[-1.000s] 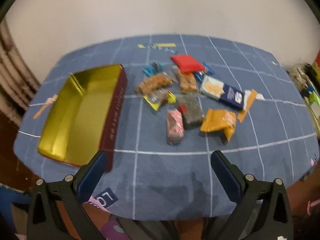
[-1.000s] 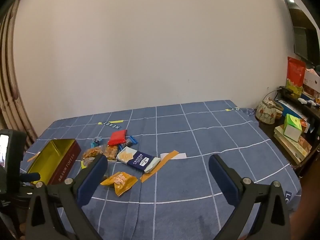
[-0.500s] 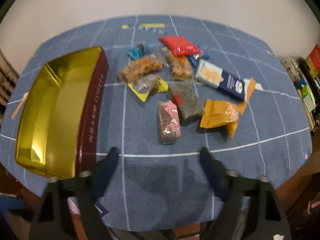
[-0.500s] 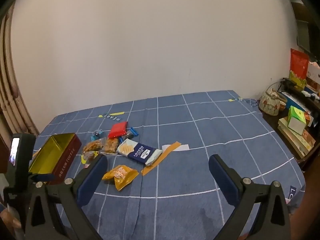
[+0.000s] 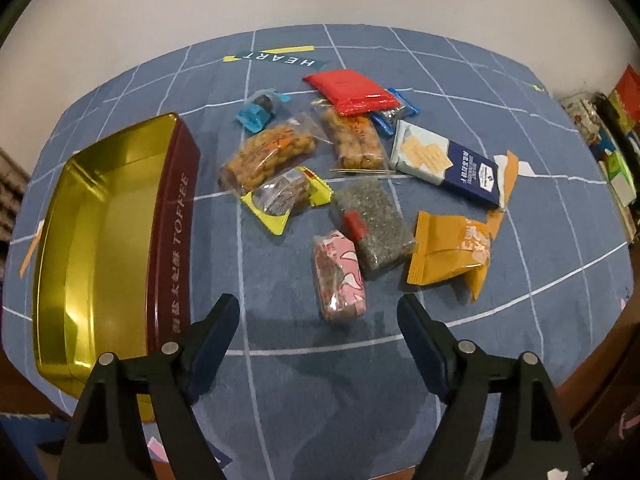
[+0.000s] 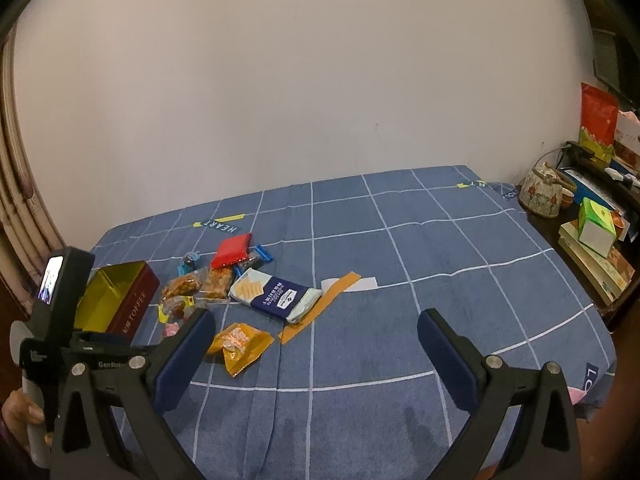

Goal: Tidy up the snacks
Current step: 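Move the left tool toward the pink wrapped snack bar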

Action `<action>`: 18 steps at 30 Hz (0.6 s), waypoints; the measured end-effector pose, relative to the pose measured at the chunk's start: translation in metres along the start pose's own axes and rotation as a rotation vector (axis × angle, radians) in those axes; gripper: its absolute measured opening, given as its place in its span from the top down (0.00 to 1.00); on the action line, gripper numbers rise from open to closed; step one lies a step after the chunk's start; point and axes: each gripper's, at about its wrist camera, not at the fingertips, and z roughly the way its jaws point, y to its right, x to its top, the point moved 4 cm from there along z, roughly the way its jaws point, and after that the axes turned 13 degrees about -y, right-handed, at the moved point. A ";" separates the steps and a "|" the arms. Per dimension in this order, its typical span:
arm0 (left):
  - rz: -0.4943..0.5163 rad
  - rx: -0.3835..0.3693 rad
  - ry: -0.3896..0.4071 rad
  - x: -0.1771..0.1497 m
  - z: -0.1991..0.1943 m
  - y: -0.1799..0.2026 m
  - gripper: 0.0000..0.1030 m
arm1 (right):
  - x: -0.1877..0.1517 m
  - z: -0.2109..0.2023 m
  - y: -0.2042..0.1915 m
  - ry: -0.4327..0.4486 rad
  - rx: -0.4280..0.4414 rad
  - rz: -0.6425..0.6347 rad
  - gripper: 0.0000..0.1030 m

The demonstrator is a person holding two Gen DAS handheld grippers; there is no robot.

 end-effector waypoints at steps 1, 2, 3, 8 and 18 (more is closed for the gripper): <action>0.007 0.015 0.002 0.002 0.002 0.001 0.25 | 0.001 0.001 0.000 -0.002 0.001 0.001 0.00; 0.010 0.021 0.004 0.002 0.002 0.002 0.25 | 0.001 0.001 0.000 -0.002 0.002 0.002 0.00; 0.015 0.027 0.002 0.003 0.004 0.003 0.25 | 0.001 0.001 0.001 -0.002 0.003 0.002 0.00; 0.029 0.048 0.001 0.006 0.011 0.003 0.27 | 0.000 0.002 0.003 -0.009 0.002 0.002 0.00; 0.060 0.063 -0.024 0.007 0.027 0.007 0.51 | -0.001 0.008 0.003 -0.029 -0.004 0.000 0.00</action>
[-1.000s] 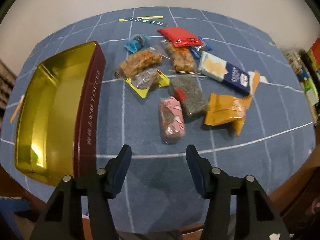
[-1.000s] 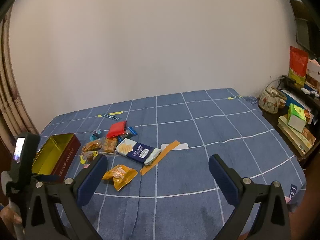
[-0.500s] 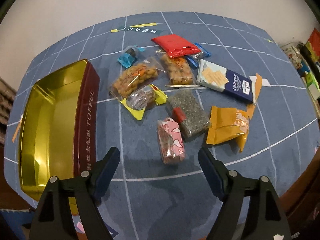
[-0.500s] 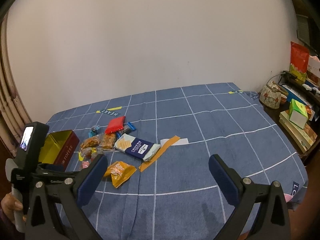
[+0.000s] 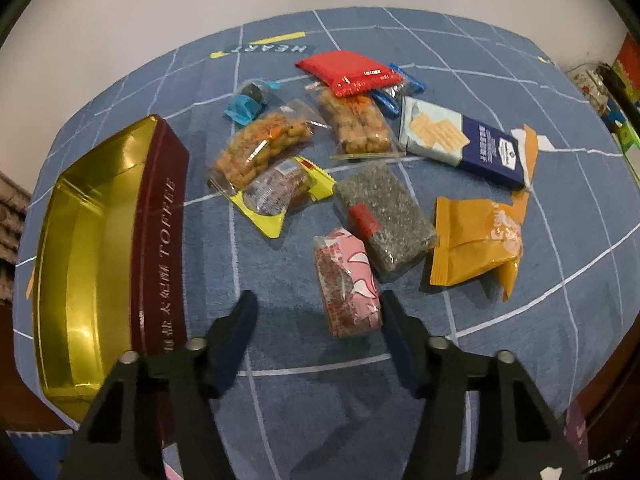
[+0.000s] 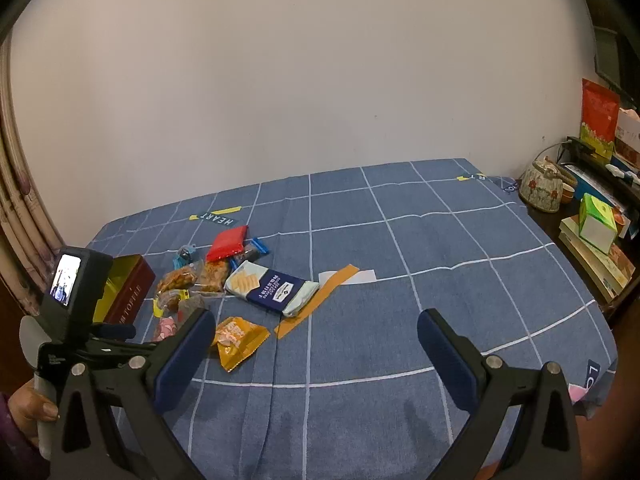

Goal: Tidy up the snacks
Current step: 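Grasp the pink wrapped snack bar with the left tool and lift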

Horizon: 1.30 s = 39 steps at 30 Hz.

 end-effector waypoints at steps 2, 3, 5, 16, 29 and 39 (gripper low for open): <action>0.009 -0.015 -0.011 0.000 0.004 0.001 0.64 | 0.000 0.002 0.000 -0.006 0.002 0.001 0.00; 0.013 -0.021 -0.018 0.000 0.007 0.002 0.67 | -0.001 0.002 0.000 -0.009 0.003 0.001 0.00; 0.021 -0.031 -0.016 -0.001 0.009 0.003 0.79 | 0.000 0.004 0.000 -0.013 0.001 0.001 0.00; -0.003 -0.029 0.014 -0.023 -0.007 0.008 0.81 | -0.003 0.009 -0.003 -0.025 -0.006 -0.016 0.00; -0.005 -0.054 0.082 -0.039 -0.055 0.011 0.81 | -0.017 0.024 -0.021 -0.057 0.056 -0.123 0.00; -0.040 -0.080 0.099 -0.045 -0.072 -0.005 0.81 | -0.028 0.040 -0.029 -0.104 0.122 -0.160 0.00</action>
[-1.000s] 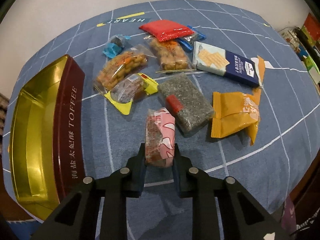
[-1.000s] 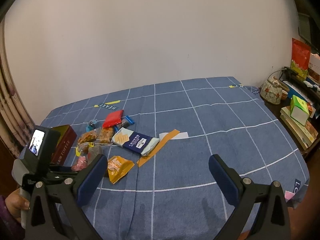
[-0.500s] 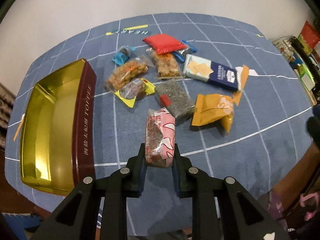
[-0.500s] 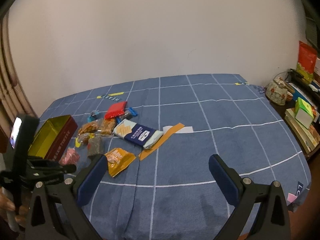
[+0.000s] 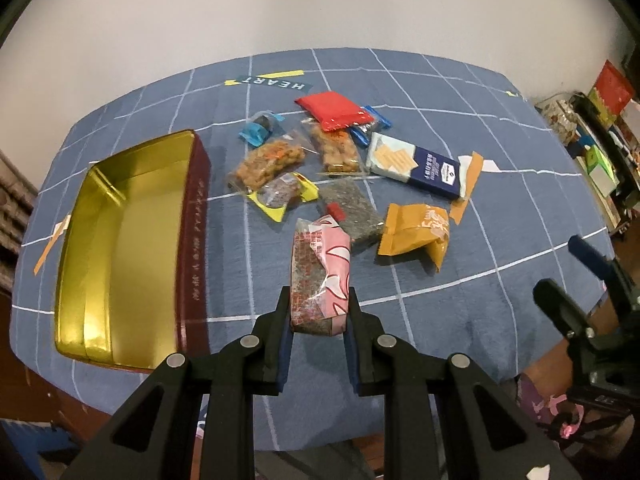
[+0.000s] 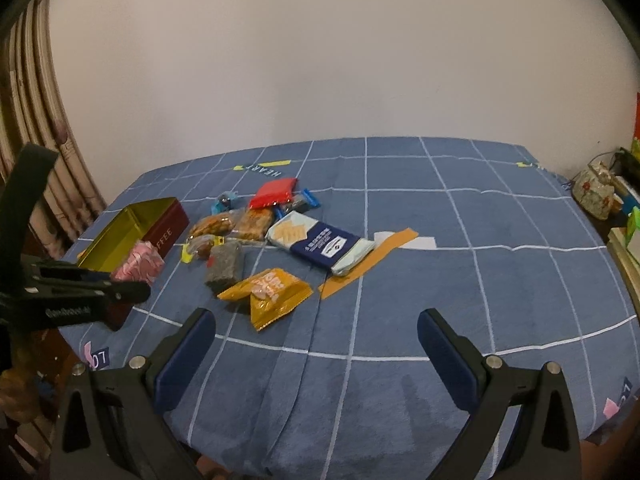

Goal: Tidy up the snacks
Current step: 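Grasp the pink wrapped snack bar with the left tool and lift, then drop the pink bar into the tin while the right tool grasps the orange bag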

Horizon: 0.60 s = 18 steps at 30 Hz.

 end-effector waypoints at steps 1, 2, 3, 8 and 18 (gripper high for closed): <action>-0.006 -0.006 0.001 -0.001 -0.003 -0.004 0.81 | -0.001 0.001 0.000 -0.006 0.007 0.000 0.00; -0.013 -0.011 0.002 -0.001 -0.005 -0.006 0.81 | -0.002 0.003 -0.001 -0.012 0.018 0.001 0.00; -0.023 -0.020 0.002 -0.001 -0.008 -0.010 0.81 | -0.003 0.005 -0.002 -0.019 0.032 0.001 0.00; -0.081 -0.047 0.016 0.001 -0.027 -0.040 0.81 | -0.004 0.009 -0.011 -0.039 0.058 -0.038 0.00; -0.171 -0.025 0.031 0.009 -0.050 -0.109 0.81 | 0.013 0.026 -0.044 -0.068 0.087 -0.235 0.00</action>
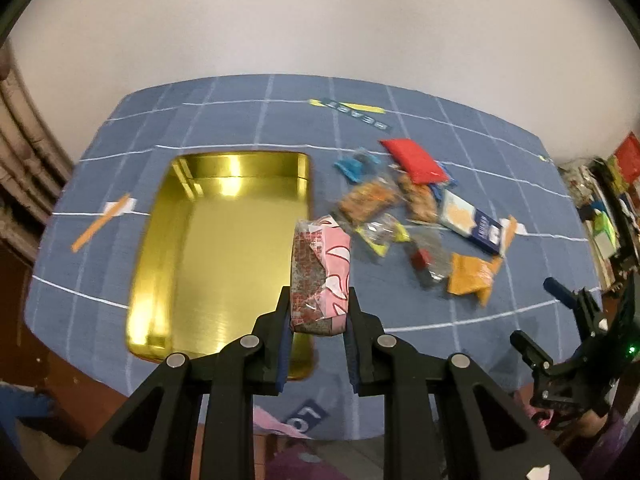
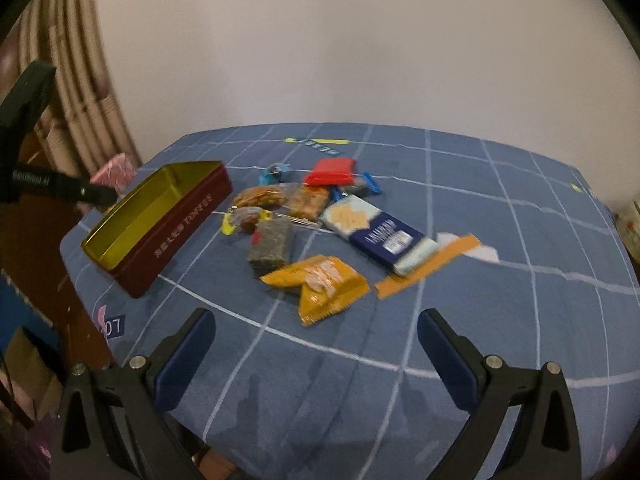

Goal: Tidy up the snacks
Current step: 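Drop the pink bar into the tin while the right tool grasps the orange bag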

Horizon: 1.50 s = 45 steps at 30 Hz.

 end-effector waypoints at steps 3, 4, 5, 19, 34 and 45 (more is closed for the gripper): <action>-0.012 0.027 0.001 0.006 -0.003 -0.016 0.81 | 0.013 0.013 -0.004 -0.027 0.002 -0.104 0.00; -0.016 0.035 0.002 0.009 -0.003 -0.022 0.81 | 0.017 0.018 -0.003 -0.043 0.005 -0.128 0.01; -0.019 0.040 0.003 0.011 -0.004 -0.027 0.81 | 0.022 0.024 -0.002 -0.063 0.012 -0.146 0.01; -0.007 0.086 -0.054 0.051 0.028 -0.069 0.81 | 0.047 0.092 0.004 -0.305 0.088 -0.321 0.23; 0.052 0.175 -0.142 0.105 0.111 -0.098 0.81 | 0.047 0.107 0.004 -0.358 0.108 -0.327 0.49; 0.071 0.235 -0.099 0.112 0.113 -0.106 0.54 | 0.036 0.088 -0.004 -0.324 0.139 -0.264 0.52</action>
